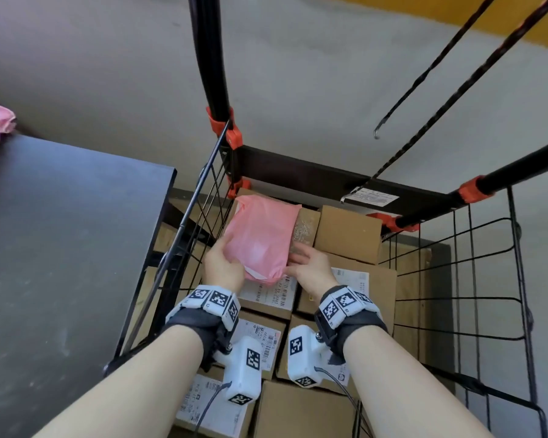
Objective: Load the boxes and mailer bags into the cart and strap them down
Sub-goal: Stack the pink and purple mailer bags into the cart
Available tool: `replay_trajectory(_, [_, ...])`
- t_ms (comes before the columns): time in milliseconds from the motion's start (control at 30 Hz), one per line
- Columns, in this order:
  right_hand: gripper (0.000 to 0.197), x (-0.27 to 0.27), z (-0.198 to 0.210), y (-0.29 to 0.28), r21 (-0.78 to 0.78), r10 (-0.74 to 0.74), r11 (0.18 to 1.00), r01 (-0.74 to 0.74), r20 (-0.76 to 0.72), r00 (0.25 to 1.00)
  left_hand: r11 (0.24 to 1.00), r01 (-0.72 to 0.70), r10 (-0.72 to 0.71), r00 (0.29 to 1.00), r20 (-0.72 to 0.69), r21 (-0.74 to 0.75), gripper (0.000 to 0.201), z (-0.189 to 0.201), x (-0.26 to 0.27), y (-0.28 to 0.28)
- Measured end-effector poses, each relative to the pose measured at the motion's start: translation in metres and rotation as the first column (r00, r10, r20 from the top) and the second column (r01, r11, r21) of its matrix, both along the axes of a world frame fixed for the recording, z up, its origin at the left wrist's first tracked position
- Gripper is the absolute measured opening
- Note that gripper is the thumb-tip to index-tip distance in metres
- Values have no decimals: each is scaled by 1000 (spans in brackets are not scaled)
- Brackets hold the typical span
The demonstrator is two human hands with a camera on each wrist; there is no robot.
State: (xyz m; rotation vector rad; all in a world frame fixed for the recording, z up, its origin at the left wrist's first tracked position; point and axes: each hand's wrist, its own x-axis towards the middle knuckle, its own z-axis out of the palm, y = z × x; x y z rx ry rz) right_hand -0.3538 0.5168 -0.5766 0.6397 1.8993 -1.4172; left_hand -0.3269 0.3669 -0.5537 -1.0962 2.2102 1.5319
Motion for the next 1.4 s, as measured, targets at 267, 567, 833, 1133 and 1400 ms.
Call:
replay_trajectory(267, [32,44,81,16,370,357,882,-291,-123,926,874,467,-458,884,95,-134,41,66,50,13])
replay_trajectory(567, [25,159,192,4,577,603,700,-421,-160,782,795,539,-545,836,63,-278,39,177,169,-2])
replay_trajectory(833, [29,260,269,-61,710,766,512,-483,-123,631,810,470,-491,871,33,-351,36,251,288,-81])
replay_trajectory(1133, [26,288,308,-204,714,764,547,-437,-214,608,728,452,-491,869,68,-515,37,291,323,-245])
replay_trajectory(1400, [26,280,329,-318,680,646,656,-329,-279,711,661,431,-539,842,12,-614,36,340,302,-406])
